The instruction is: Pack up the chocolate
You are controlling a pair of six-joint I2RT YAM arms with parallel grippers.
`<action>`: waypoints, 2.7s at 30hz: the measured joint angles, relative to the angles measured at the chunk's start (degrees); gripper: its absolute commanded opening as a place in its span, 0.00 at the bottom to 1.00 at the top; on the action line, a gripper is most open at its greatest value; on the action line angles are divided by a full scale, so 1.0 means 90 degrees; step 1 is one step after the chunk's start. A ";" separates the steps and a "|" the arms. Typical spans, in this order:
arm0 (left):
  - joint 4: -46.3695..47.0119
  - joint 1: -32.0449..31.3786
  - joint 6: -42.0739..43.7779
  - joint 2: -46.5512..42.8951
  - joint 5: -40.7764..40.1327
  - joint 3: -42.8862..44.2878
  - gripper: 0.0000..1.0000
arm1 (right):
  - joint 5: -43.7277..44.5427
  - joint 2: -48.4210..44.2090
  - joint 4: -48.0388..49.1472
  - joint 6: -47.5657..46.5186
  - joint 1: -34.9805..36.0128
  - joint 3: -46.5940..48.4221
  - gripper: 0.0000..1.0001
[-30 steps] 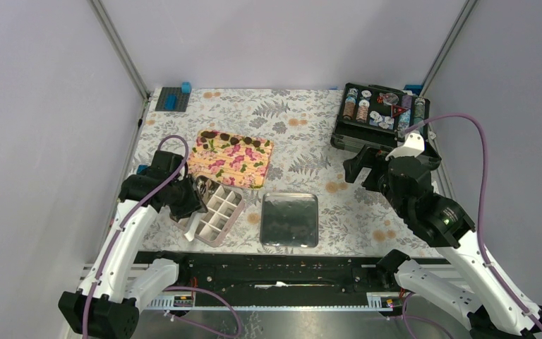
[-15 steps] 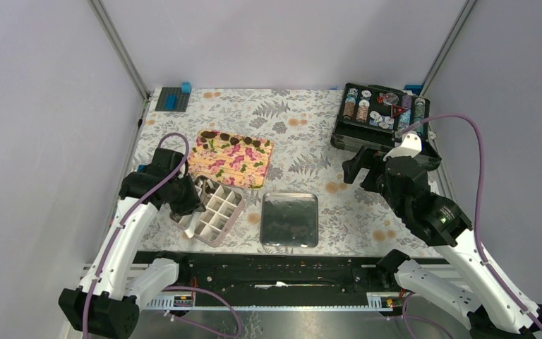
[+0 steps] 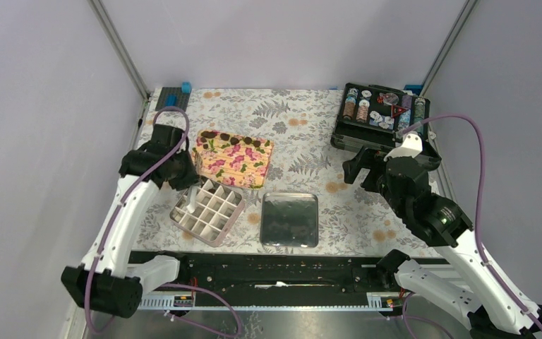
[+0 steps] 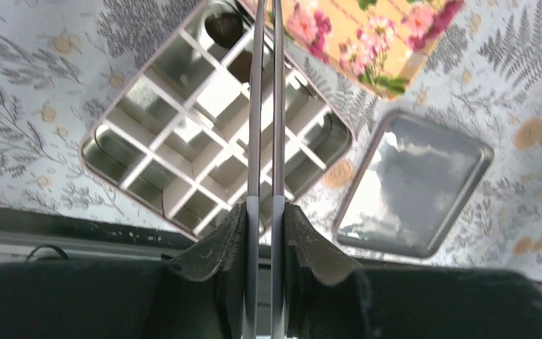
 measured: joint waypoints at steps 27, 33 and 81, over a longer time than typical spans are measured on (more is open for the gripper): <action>0.2018 0.0070 0.0238 0.3223 -0.0799 0.0362 0.38 | 0.0078 -0.0408 -0.0357 0.0005 0.0000 0.0002 1.00; 0.2164 0.0102 0.0238 0.3349 -0.0809 0.0362 0.38 | 0.0182 -0.0447 -0.0401 0.0005 0.0000 0.0005 1.00; 0.2108 0.0393 0.0627 0.4354 -0.0335 0.1214 0.16 | 0.0243 -0.0549 -0.0559 0.0027 0.0000 0.0039 1.00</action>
